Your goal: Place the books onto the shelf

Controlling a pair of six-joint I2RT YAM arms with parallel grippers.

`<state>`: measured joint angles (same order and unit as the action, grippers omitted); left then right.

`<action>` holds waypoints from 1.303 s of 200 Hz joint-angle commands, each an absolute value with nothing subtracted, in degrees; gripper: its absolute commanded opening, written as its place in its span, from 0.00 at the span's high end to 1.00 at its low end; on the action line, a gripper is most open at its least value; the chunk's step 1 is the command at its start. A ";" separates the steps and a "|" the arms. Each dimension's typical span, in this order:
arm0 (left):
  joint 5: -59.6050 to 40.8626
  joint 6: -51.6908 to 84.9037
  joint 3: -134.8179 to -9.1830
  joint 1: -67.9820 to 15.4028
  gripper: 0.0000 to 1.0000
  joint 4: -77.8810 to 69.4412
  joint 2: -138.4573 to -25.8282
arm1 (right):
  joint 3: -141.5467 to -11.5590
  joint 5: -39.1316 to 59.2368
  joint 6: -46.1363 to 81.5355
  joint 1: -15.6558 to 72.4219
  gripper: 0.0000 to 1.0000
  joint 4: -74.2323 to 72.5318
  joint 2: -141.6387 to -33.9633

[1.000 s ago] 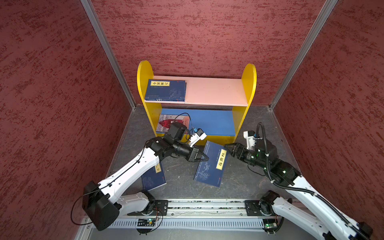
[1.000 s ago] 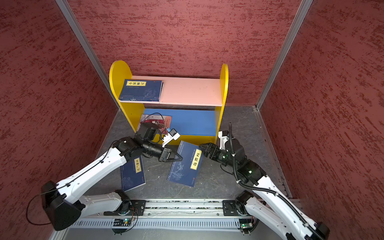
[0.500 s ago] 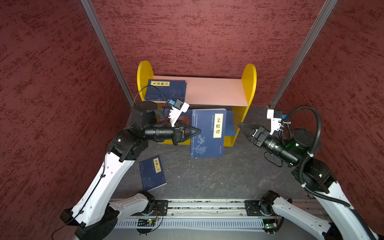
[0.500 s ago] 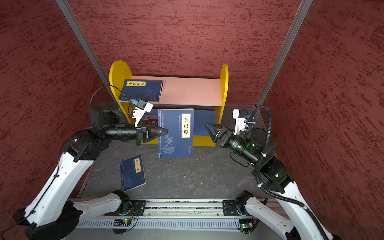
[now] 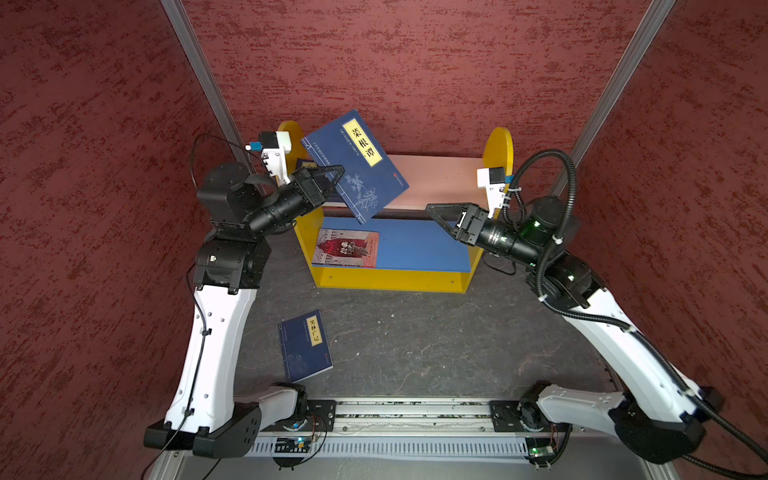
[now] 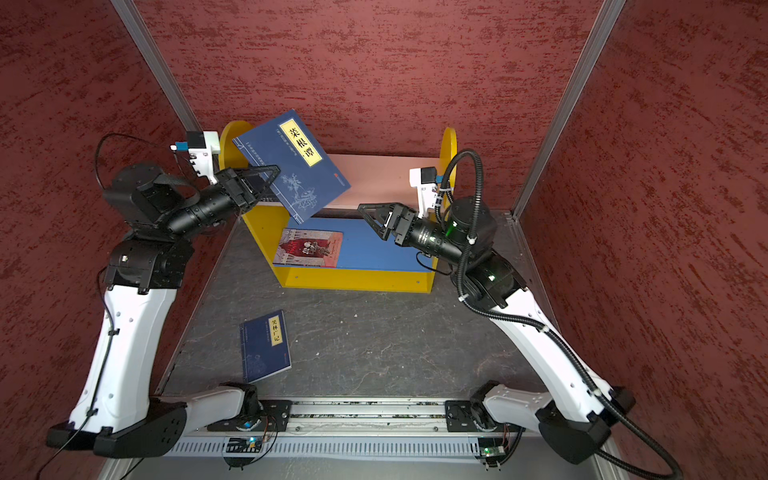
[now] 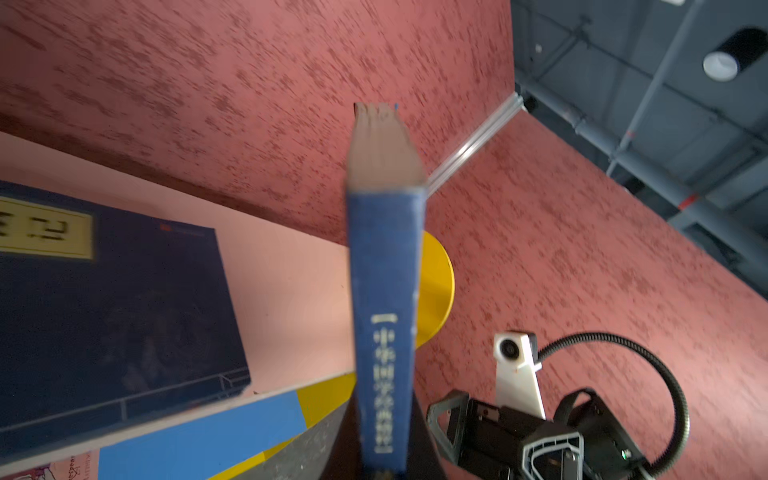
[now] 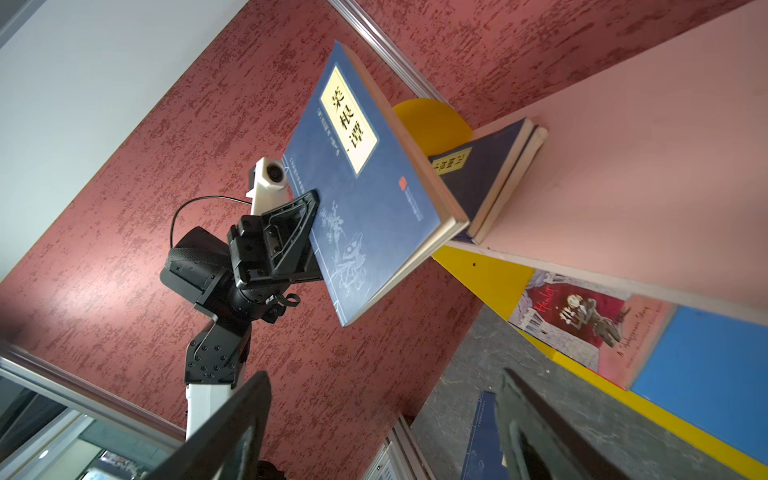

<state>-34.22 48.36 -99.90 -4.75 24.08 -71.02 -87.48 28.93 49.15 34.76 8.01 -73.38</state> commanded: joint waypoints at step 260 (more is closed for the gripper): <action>-33.11 72.26 -91.33 0.35 0.87 12.30 -68.21 | -133.68 34.91 51.06 39.36 0.82 12.57 -111.48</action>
